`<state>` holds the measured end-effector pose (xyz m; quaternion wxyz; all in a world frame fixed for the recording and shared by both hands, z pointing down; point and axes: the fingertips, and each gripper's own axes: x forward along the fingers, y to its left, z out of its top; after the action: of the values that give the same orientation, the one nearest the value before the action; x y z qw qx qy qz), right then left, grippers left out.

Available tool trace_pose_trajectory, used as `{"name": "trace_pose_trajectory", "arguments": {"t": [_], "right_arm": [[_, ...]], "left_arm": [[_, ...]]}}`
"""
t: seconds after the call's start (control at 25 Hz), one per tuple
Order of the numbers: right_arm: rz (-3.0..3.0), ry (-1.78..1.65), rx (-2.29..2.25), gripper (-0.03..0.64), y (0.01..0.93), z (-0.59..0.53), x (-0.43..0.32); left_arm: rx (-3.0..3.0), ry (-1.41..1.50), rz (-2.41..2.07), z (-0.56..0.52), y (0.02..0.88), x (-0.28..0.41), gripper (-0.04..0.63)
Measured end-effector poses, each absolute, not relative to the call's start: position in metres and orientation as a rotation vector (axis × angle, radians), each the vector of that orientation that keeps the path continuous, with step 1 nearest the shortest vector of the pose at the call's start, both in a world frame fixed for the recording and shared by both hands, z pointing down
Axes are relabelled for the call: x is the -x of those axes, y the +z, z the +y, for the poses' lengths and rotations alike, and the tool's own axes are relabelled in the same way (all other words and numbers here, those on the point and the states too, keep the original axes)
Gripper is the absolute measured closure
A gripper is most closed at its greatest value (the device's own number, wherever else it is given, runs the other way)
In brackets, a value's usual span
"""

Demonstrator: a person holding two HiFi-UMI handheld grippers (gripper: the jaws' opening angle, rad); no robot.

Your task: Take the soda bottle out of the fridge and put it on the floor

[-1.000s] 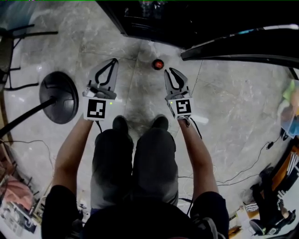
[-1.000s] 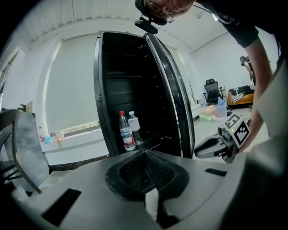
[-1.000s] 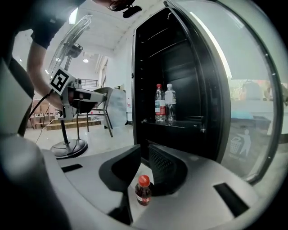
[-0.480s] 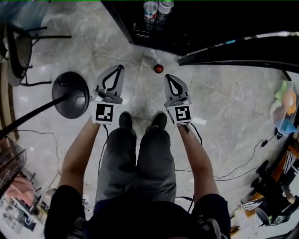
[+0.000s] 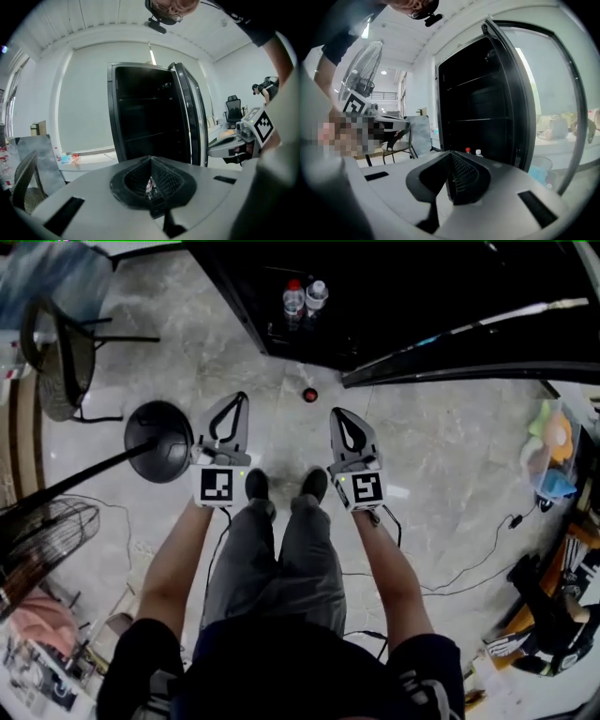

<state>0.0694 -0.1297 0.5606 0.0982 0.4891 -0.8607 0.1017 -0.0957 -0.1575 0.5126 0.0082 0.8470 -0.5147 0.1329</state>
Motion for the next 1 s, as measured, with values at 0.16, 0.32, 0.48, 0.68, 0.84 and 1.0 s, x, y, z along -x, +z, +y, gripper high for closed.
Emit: {"name": "trace_pose_trajectory", "arguments": {"t": [0.16, 0.32, 0.48, 0.68, 0.84, 1.0], "right_arm": [[-2.536, 0.302, -1.465, 0.597, 0.496, -0.132, -0.073], [-2.506, 0.309, -1.474, 0.597, 0.443, -0.130, -0.080], [-2.514, 0.286, -1.496, 0.597, 0.394, -0.128, -0.085], [-2.517, 0.262, -1.519, 0.597, 0.337, -0.118, -0.095], [-2.527, 0.236, -1.531, 0.597, 0.287, -0.112, -0.098], [-2.567, 0.184, -1.601, 0.597, 0.241, -0.106, -0.105]], "left_arm": [[-2.652, 0.400, -1.615, -0.159, 0.452, 0.089, 0.571], [-2.681, 0.327, -1.629, -0.162, 0.391, 0.079, 0.571], [-2.680, 0.311, -1.631, -0.163, 0.348, 0.074, 0.571], [-2.693, 0.243, -1.641, -0.154, 0.297, 0.059, 0.571], [-2.706, 0.272, -1.627, -0.143, 0.262, 0.052, 0.571], [-2.690, 0.238, -1.657, -0.134, 0.228, 0.053, 0.571]]}}
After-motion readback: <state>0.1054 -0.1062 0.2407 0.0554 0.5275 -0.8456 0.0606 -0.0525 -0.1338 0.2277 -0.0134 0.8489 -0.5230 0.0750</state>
